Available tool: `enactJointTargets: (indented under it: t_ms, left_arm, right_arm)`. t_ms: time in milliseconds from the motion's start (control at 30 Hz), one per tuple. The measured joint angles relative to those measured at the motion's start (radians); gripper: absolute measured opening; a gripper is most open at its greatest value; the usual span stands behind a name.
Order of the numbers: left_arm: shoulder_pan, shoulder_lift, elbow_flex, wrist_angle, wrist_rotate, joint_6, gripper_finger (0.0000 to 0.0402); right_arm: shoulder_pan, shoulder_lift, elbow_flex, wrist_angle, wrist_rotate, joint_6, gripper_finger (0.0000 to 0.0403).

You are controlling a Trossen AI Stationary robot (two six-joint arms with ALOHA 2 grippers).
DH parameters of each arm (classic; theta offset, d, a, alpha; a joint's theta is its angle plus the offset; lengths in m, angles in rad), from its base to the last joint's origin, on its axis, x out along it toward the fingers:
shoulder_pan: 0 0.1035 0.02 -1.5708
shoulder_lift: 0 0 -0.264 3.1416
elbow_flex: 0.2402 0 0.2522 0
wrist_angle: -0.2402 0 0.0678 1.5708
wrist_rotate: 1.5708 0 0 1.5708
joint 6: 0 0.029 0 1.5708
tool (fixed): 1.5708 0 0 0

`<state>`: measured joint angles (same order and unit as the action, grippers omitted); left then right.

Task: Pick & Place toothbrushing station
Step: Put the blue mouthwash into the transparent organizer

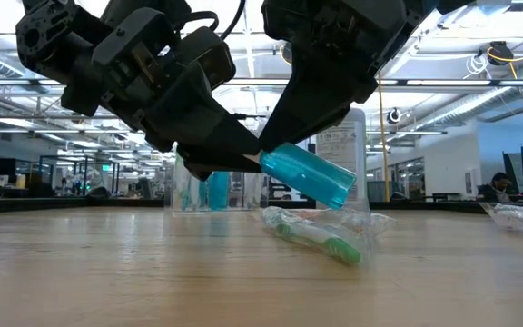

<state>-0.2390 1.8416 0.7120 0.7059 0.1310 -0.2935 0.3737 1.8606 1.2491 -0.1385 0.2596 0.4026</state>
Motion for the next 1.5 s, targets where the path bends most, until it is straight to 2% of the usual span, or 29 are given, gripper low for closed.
enactJointTargets:
  t_ms: [200, 533, 867, 967, 1300, 1500]
  left_arm:
    - [0.002, 0.000, 0.000, -0.001, 0.001, 0.003, 0.0116]
    - [0.024, 0.000, -0.001, -0.003, 0.021, -0.017, 0.0112]
    - [0.029, -0.001, -0.001, 0.013, 0.052, -0.054, 0.0164]
    - [0.029, -0.001, -0.001, 0.025, 0.051, -0.048, 0.0168]
    - [0.036, -0.001, -0.001, 0.023, 0.044, -0.069, 0.0103]
    - [0.053, -0.001, -0.001, 0.021, 0.039, -0.117, 0.0103]
  right_arm:
    - [0.000, 0.000, 0.000, 0.000, -0.002, -0.008, 0.0094]
    - [0.002, 0.000, 0.000, -0.012, 0.002, -0.066, 0.0097]
    - [0.003, 0.000, 0.001, -0.027, -0.001, -0.078, 0.0097]
    - [0.003, 0.000, 0.001, -0.024, -0.001, -0.078, 0.0097]
    - [0.003, 0.000, 0.001, -0.028, 0.006, -0.070, 0.0097]
    - [0.002, 0.000, -0.001, -0.033, 0.031, -0.066, 0.0099]
